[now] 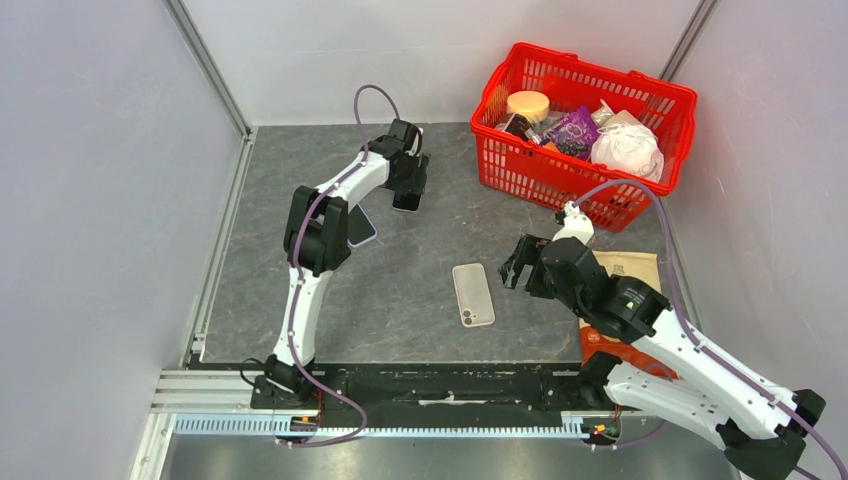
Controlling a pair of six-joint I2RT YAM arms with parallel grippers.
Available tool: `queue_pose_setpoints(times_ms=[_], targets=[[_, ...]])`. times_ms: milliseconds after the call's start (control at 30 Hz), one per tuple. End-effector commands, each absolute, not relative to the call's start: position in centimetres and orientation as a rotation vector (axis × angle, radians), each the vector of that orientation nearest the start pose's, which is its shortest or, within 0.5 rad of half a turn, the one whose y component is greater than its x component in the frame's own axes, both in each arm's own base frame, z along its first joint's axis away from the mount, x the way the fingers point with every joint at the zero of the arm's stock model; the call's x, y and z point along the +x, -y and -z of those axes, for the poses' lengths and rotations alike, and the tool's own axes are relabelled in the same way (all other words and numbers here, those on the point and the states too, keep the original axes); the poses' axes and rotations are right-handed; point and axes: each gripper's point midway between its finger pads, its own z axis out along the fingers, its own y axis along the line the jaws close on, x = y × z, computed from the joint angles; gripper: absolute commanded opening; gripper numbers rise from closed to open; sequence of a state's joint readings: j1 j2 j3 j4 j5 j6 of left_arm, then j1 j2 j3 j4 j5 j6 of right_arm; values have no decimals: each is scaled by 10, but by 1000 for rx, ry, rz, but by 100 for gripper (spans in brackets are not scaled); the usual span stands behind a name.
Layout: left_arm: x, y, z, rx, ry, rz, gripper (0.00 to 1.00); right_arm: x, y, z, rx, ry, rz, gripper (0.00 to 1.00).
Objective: Put the phone into the phone case
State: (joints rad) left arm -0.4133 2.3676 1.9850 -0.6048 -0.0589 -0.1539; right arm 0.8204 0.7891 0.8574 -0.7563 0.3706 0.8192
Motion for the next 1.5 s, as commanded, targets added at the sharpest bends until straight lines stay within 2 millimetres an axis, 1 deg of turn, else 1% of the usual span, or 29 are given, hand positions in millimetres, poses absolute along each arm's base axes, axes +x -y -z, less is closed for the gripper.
queue_pose_setpoints(times_ms=[0,167,367,433,500,667,933,1033,1133,1200,1333,1467], targets=[[512,225,-31,395,-2548,170,78,202,-163,-217,209,-2184,-529,93],[505,235,-34,445,-2543,257,81,203,-164,-217,201,-2184,-528,93],[498,233,-33,461,-2549,256,82,204,-165,-216,193,-2181,-528,94],[498,229,-32,451,-2551,220,83,204,-165,-216,190,-2181,-529,94],[498,221,-31,442,-2555,149,83,204,-166,-215,191,-2180,-531,94],[487,213,-21,454,-2576,15,83,206,-169,-212,188,-2176,-541,95],[464,208,-4,389,-2642,-35,82,211,-174,-210,161,-2170,-532,97],[452,214,0,349,-2661,-12,74,216,-178,-210,148,-2171,-521,97],[435,223,4,275,-2690,74,59,225,-186,-208,131,-2182,-526,97],[421,227,9,212,-2707,155,51,230,-197,-205,116,-2212,-577,97],[394,240,9,75,-2714,354,45,244,-212,-196,130,-2262,-677,95],[362,248,9,-49,-2711,539,42,258,-225,-189,160,-2285,-763,94]])
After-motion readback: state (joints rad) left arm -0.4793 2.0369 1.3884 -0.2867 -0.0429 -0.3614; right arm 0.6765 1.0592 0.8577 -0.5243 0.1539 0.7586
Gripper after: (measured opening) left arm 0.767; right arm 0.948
